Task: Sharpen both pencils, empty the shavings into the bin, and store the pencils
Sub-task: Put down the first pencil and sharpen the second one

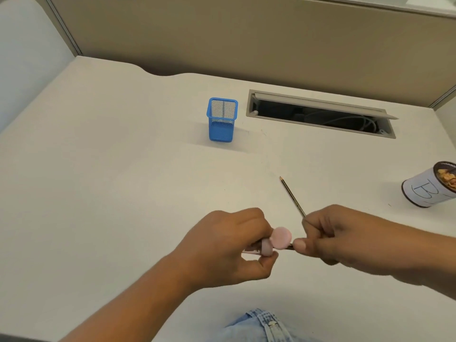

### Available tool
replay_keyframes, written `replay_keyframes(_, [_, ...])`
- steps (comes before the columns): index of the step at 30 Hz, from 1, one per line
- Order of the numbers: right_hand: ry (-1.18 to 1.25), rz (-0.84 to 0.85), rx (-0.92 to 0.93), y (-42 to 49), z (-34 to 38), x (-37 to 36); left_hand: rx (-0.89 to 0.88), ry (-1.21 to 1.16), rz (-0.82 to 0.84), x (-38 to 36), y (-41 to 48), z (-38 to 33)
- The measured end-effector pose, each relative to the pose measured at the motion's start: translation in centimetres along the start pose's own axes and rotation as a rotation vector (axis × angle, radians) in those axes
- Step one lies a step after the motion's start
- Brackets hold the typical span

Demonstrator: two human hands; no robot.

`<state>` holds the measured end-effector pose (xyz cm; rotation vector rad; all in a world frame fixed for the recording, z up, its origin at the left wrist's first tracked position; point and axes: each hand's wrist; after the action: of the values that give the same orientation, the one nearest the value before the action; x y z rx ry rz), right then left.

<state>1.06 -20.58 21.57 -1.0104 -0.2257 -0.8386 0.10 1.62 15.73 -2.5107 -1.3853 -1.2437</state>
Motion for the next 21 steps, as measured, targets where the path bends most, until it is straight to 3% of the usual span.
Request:
replay_keyframes(2, [-0.101,-0.040,0.015,-0.3,-0.3,0.0,0.016,-0.035,-0.007,-0.1,0.0,0.0])
replay_keyframes(4, [-0.329,-0.183,0.114,-0.8,-0.3,-0.1,0.104,-0.136,-0.041,-0.1,0.0,0.1])
replay_keyframes(10, [-1.056,-0.761,0.690,-1.4,-0.7,1.0,0.518,-0.756,-0.153,-0.1,0.4,-0.7])
replay_keyframes(14, [-1.175,-1.013,0.863,-1.5,-0.3,1.4,0.503,-0.946,-0.150,0.4,0.8,-1.1])
replay_keyframes(16, [-1.200,-0.989,0.847,-1.5,-0.3,1.3,0.505,-0.911,-0.174,0.2,0.8,-1.2])
replay_keyframes(18, [-1.119,-0.847,0.728,-1.6,-0.5,0.8,0.446,-0.713,-0.205,-0.1,0.6,-0.9])
replay_keyframes(21, [-0.773,-0.569,0.329,-1.6,-0.1,-0.2,0.135,-0.249,-0.190,-0.2,0.2,0.1])
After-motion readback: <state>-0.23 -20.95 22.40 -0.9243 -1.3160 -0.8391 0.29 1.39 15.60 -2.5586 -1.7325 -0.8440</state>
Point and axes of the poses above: each hand's wrist, its own y-axis towards the middle knuckle, its own x-axis out of the back of the hand, z = x × y, and after that the axes turned 10 degrees about -y, right-handed
